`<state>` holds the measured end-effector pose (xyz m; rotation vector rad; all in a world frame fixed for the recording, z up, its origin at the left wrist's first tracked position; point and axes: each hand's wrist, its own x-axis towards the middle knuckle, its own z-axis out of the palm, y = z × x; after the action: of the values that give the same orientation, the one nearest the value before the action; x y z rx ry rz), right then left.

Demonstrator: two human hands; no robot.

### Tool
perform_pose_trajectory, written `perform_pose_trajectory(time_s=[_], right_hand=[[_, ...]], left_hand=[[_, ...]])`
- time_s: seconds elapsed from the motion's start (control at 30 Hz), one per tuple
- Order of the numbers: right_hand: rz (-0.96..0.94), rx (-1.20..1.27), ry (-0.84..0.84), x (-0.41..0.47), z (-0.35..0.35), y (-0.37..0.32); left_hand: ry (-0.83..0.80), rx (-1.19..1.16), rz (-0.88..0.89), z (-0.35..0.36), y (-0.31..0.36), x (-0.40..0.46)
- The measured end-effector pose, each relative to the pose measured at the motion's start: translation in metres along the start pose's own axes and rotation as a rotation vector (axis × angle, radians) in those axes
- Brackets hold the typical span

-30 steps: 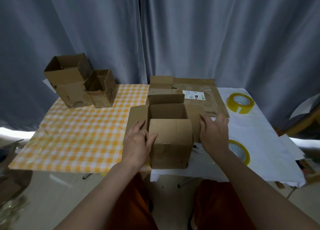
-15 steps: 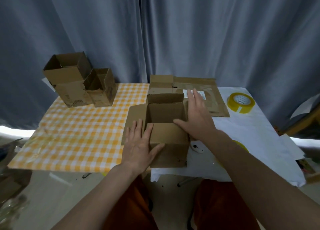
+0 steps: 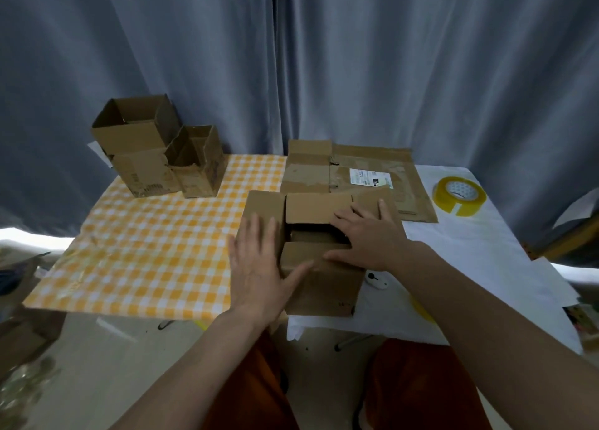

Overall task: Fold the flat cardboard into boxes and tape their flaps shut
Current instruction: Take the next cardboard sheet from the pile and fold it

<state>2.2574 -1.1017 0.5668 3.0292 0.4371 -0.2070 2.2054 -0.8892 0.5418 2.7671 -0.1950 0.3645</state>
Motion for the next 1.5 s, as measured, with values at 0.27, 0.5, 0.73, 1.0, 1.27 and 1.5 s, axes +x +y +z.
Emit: perform_pose_trajectory(time_s=[0.27, 0.5, 0.73, 1.0, 1.27, 1.5], right_hand=[[0.028, 0.016, 0.03, -0.003, 0.002, -0.002], [0.104, 0.131, 0.285, -0.021, -0.007, 0.002], [0.624, 1.682, 0.496, -0.031, -0.017, 0.021], [0.465, 1.549, 0.09, -0.019, 0.018, -0.025], [0.491, 1.567, 0.119, -0.017, 0.019, -0.033], [0.588, 1.451, 0.122, -0.025, 0.009, -0.028]], left_hand=[[0.011, -0.858, -0.12, -0.012, 0.004, 0.011], [-0.259, -0.172, 0.246, 0.015, 0.014, 0.005], [-0.259, -0.268, 0.118, 0.016, 0.01, 0.006], [-0.284, -0.417, 0.045, 0.016, 0.013, 0.007], [-0.328, -0.253, -0.127, 0.004, 0.038, 0.026], [-0.546, 0.055, -0.246, 0.009, 0.076, 0.068]])
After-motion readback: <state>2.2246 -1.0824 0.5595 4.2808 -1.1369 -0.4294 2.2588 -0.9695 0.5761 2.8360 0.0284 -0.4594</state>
